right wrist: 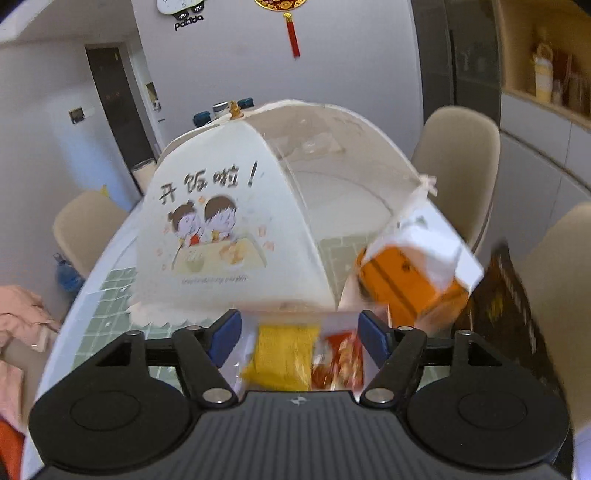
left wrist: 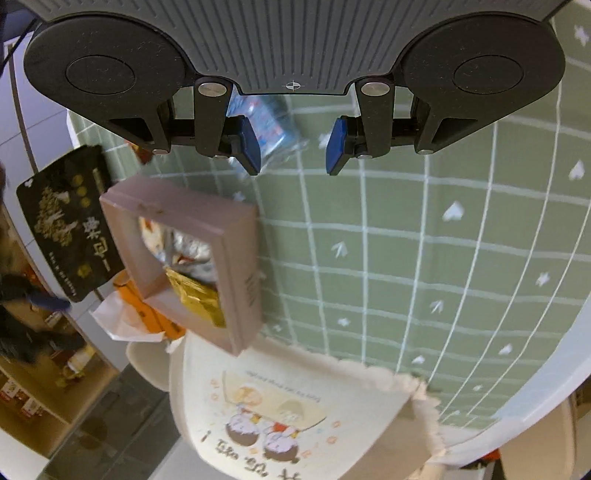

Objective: Organize snacks
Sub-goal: 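Drop the brown bar into the pink box with the left gripper while the right drops the yellow packet in, then grasp the red spicy snack packet with the right gripper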

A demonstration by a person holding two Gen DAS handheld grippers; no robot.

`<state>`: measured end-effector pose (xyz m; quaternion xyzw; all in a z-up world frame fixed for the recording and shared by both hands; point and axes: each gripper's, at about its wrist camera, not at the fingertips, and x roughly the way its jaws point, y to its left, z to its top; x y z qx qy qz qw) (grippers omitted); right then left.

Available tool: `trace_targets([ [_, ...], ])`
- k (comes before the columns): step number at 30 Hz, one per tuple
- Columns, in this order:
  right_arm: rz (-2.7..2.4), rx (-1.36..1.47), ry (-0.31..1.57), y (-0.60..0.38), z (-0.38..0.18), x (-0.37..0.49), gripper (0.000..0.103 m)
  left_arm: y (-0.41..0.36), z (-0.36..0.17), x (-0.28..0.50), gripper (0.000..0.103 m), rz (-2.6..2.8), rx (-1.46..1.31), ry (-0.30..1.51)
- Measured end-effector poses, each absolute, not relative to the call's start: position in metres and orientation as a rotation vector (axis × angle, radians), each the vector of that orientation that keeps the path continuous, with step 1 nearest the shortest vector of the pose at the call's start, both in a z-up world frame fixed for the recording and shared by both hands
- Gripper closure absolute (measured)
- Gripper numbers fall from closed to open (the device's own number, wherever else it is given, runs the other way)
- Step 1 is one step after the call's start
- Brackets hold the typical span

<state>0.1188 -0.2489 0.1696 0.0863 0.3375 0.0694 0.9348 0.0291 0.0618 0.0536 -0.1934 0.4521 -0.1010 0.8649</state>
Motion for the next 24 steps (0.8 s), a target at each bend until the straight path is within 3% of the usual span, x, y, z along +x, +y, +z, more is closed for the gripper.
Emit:
trace_targets([
  [12, 0.06, -0.079, 0.707, -0.245, 0.088, -0.016, 0.029, 0.048, 0.043, 0.017, 0.059, -0.248, -0.427, 1.04],
  [24, 0.133, 0.045, 0.813, -0.263, 0.053, -0.025, 0.029, 0.035, 0.048, 0.011, 0.059, -0.295, -0.381, 1.06],
])
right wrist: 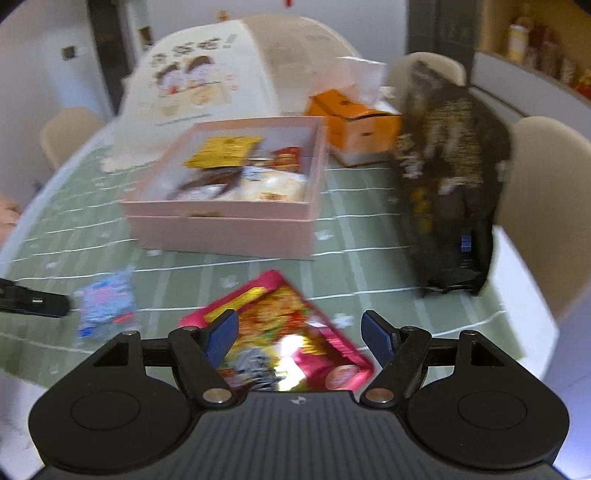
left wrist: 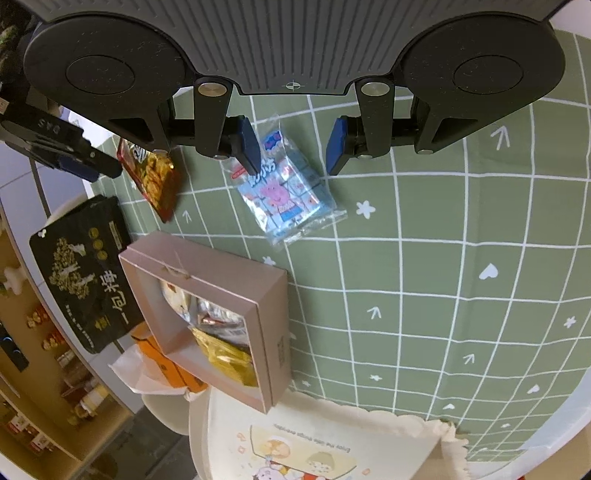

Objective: Organize snacks
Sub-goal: 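Grasp the red spicy snack packet with the right gripper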

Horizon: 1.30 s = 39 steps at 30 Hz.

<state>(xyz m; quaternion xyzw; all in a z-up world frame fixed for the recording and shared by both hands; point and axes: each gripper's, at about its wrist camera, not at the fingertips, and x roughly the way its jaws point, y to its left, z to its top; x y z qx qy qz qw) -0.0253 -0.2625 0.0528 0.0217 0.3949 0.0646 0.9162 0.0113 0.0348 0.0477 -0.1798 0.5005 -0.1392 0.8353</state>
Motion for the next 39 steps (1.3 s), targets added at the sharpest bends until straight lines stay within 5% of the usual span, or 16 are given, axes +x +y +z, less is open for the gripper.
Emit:
trace_targets([
  [7, 0.183, -0.06, 0.792, -0.218, 0.046, -0.016, 0.029, 0.037, 0.05, 0.013, 0.059, -0.265, -0.401, 1.064],
  [19, 0.115, 0.284, 0.862, -0.284, 0.018, -0.001, 0.027, 0.0, 0.043, 0.037, 0.059, -0.25, -0.241, 1.114],
  [39, 0.145, -0.242, 0.812, -0.172, 0.007, -0.044, 0.02, 0.015, 0.057, 0.045, 0.059, -0.159, -0.149, 1.105],
])
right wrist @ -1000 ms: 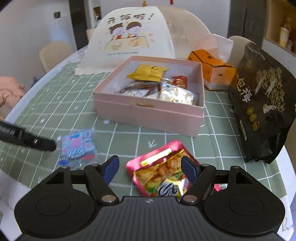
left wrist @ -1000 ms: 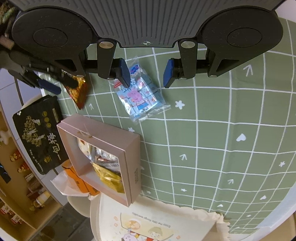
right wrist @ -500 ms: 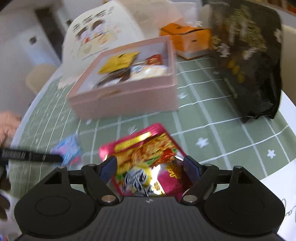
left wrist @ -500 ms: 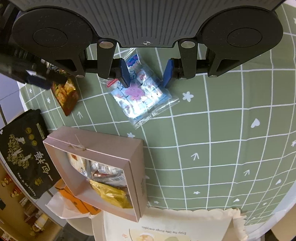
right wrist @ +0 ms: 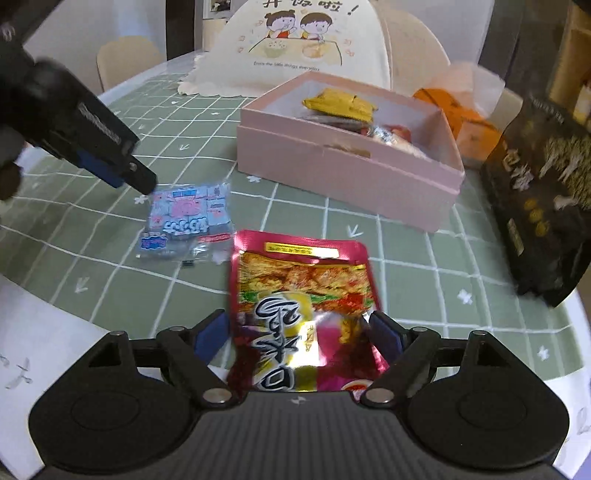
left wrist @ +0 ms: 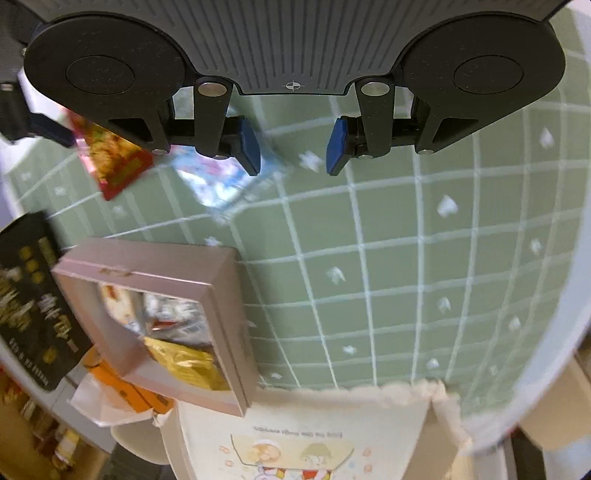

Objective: Organize snacks
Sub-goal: 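Grasp the red spicy snack packet with the right gripper, then grasp the blue candy packet with the left gripper while the right holds the red packet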

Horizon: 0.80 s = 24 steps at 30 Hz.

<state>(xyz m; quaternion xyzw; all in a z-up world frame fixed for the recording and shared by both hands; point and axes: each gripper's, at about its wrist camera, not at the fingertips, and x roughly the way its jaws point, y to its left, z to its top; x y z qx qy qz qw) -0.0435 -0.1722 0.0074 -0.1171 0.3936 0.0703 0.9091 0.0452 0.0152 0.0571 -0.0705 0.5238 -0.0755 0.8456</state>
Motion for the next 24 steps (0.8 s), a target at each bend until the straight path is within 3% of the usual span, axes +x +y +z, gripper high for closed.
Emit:
trace_targets([
  [4, 0.045, -0.178, 0.818, -0.198, 0.007, -0.034, 0.02, 0.006, 0.049, 0.049, 0.059, -0.248, -0.296, 1.206],
  [9, 0.012, -0.071, 0.842, -0.223, 0.003, -0.036, 0.02, -0.017, 0.043, 0.067, 0.059, -0.209, -0.217, 1.177],
  [14, -0.016, -0.013, 0.807, -0.23, -0.003, -0.046, 0.015, -0.047, 0.044, 0.079, 0.043, -0.248, 0.028, 1.079],
  [19, -0.041, 0.012, 0.784, -0.231, -0.008, -0.051, 0.009, -0.053, 0.052, 0.064, 0.048, -0.194, 0.23, 0.992],
  [24, -0.055, 0.016, 0.75, -0.23, -0.012, -0.055, 0.004, -0.054, 0.061, 0.055, 0.048, -0.274, 0.139, 0.999],
])
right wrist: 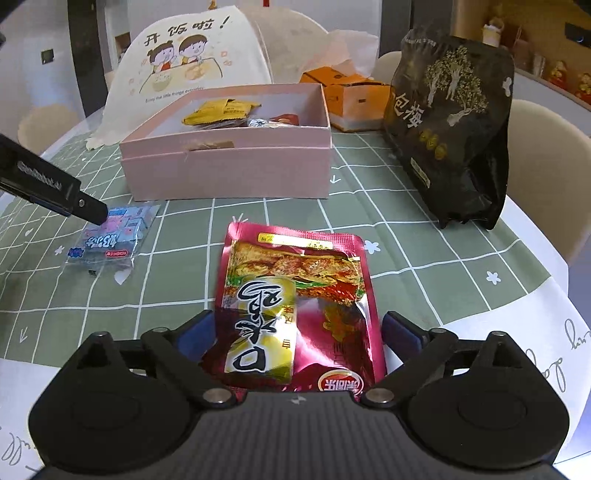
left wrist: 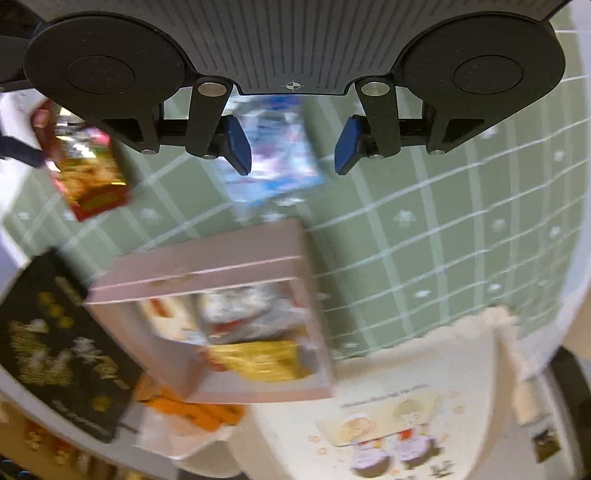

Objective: Organize snacks
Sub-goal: 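Grasp the blue candy packet with the left gripper while the right holds the red packet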

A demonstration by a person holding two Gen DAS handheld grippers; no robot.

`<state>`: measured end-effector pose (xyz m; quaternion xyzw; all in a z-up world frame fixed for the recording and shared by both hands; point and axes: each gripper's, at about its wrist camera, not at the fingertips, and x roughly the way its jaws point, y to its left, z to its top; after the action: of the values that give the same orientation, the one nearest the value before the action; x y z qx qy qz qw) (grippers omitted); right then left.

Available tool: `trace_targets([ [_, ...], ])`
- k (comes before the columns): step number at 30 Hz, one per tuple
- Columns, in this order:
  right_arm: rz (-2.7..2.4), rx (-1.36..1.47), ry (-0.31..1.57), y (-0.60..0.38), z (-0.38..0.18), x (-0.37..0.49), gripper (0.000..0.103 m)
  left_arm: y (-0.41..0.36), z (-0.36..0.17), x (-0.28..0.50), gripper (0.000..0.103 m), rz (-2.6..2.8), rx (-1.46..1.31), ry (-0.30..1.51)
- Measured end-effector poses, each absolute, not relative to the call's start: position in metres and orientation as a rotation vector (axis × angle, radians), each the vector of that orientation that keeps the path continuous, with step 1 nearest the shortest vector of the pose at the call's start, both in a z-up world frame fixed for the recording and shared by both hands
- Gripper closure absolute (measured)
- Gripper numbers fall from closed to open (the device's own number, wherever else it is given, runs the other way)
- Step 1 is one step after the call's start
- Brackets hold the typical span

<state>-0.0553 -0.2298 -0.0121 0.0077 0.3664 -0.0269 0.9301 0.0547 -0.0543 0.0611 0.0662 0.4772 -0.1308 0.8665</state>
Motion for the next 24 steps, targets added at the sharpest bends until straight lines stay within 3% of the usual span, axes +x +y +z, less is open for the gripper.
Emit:
trace_targets([
  [3, -0.056, 0.015, 0.751, -0.229, -0.013, -0.053, 0.002, -0.08, 0.052, 0.054, 0.048, -0.31, 0.243, 1.013],
  [6, -0.056, 0.015, 0.739, -0.229, -0.014, -0.055, 0.002, -0.093, 0.045, 0.054, 0.04, -0.319, 0.282, 1.016],
  [8, -0.056, 0.015, 0.727, -0.229, -0.015, -0.056, 0.001, -0.1, 0.042, 0.055, 0.02, -0.344, 0.305, 1.028],
  [9, -0.058, 0.015, 0.72, -0.229, -0.016, -0.057, 0.001, -0.102, 0.041, 0.053, 0.018, -0.359, 0.306, 1.031],
  [14, -0.058, 0.016, 0.706, -0.228, -0.018, -0.06, 0.0, -0.085, 0.042, 0.054, 0.025, -0.3, 0.263, 1.005],
  [24, -0.056, 0.014, 0.687, -0.227, -0.019, -0.062, 0.0, -0.038, 0.033, 0.075, 0.014, -0.251, 0.073, 1.075],
])
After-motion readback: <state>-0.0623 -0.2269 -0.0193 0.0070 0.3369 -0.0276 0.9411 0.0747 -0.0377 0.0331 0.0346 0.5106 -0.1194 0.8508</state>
